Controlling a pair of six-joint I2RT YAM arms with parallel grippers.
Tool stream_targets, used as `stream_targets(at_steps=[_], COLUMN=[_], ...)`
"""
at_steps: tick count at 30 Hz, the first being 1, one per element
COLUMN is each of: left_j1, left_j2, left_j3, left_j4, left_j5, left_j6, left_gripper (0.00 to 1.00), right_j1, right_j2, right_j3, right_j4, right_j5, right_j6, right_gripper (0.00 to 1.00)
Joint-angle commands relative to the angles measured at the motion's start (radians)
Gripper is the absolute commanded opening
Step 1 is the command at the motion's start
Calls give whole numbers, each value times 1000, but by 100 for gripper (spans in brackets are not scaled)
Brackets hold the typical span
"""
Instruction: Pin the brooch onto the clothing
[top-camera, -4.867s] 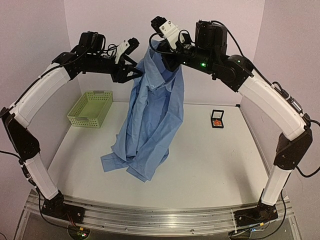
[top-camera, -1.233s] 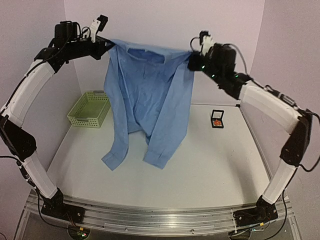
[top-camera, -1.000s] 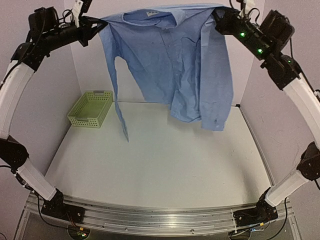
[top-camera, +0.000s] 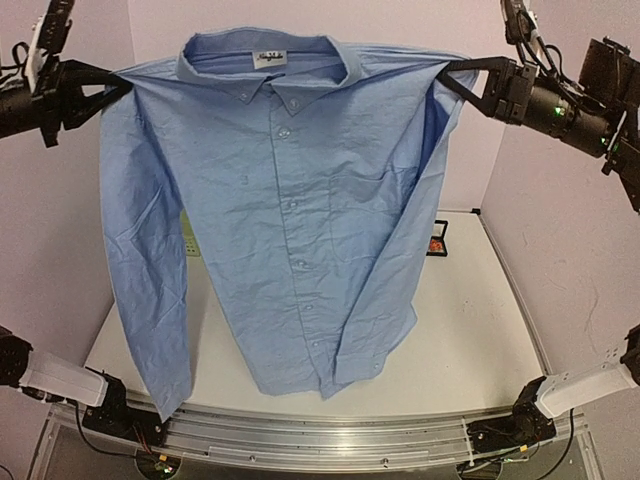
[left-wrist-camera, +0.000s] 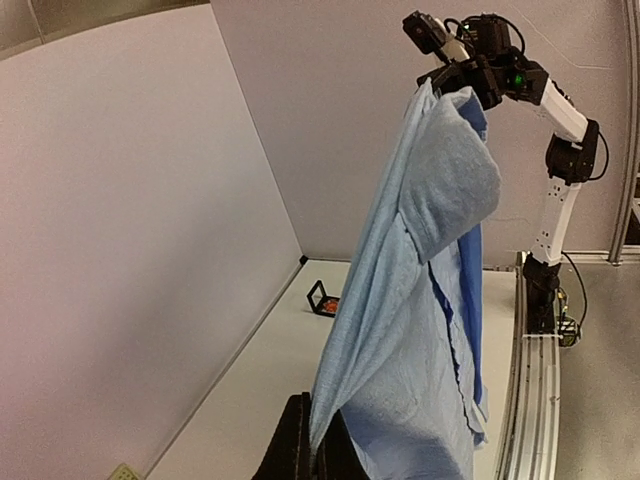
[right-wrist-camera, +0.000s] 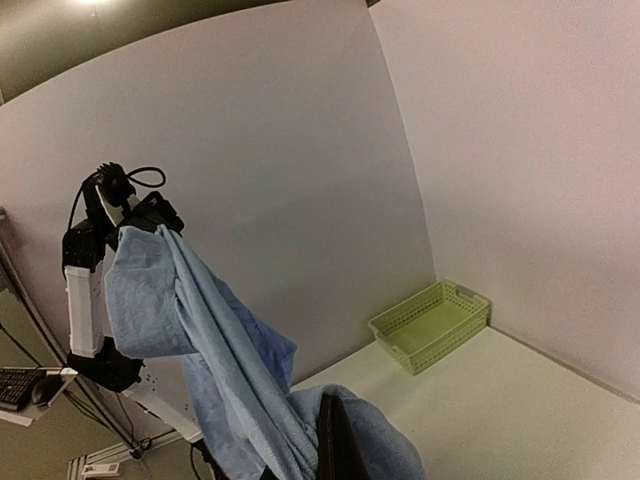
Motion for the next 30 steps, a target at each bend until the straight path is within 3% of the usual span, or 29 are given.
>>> stream_targets(at_steps=[1,3,7,14,20,23,26,30], left_j1=[223,281,290,290,247,13,-27,-28], left_j2=[-134,-150,-87,-57,157,272,425,670], left_j3=[31,38,109,-100,-203,-256,-280,-157], left_j4=[-87,-69,-129,-44,49,94,166,195], left_j5=[120,140,87,-51,-210,-463,-529,-652], left_j6=[109,55,-61,-148,-222,-174,-192,-207], left_gripper=[0,0,0,0,0,0,0,0], right_j1=[-43,-45,-68,-71,-88,-161,-224,-280], right_j2=[-106,-132,-179,-150,168,371,587,871], right_j3=[87,92,74,-84,11,77,169,314], right_j4=[30,12,-31,-57,-109,-107,-104,-93], right_j5=[99,108,151,419,699,691,685,660], right_j6=[94,96,87,85,29,27,17,32], right_gripper=[0,0,0,0,0,0,0,0])
